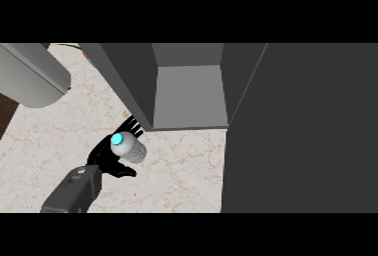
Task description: Pick up the bottled water, place it into the cabinet and close the cabinet
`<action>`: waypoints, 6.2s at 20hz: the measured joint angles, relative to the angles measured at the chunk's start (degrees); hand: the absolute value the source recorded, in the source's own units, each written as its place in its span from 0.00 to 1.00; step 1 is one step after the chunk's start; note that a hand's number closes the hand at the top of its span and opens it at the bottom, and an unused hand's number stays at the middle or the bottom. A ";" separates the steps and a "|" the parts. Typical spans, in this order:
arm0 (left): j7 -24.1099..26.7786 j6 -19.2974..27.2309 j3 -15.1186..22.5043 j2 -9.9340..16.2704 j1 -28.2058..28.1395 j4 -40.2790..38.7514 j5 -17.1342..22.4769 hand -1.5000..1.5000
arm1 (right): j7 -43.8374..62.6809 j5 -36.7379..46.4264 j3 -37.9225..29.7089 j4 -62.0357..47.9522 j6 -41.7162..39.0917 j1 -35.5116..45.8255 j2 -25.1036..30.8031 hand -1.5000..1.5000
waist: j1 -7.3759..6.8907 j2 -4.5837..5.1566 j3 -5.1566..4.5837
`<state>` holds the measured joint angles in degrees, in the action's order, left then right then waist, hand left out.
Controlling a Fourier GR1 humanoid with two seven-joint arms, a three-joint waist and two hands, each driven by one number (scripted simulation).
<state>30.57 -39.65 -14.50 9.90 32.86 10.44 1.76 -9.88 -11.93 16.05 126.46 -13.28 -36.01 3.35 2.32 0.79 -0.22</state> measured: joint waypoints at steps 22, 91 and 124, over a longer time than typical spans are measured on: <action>1.53 -0.04 1.49 -2.26 -2.15 4.70 -0.20 1.00 | -2.19 -0.50 -1.06 -2.74 -0.31 0.34 0.58 0.00 | -0.83 -0.35 0.07; -25.23 72.70 27.74 -4.92 -13.24 61.77 9.00 1.00 | -0.14 -1.57 3.24 -7.07 2.32 6.85 0.39 0.00 | 0.47 -1.16 0.34; -27.87 89.81 40.12 1.58 -10.82 57.82 -8.30 0.00 | -0.40 -1.94 3.89 -8.57 0.68 8.44 1.26 0.00 | 3.11 -1.18 0.89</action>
<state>2.70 50.16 25.62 11.48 22.03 68.26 -6.54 -10.27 -13.87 19.95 117.90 -12.59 -27.57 4.61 5.44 -0.39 0.67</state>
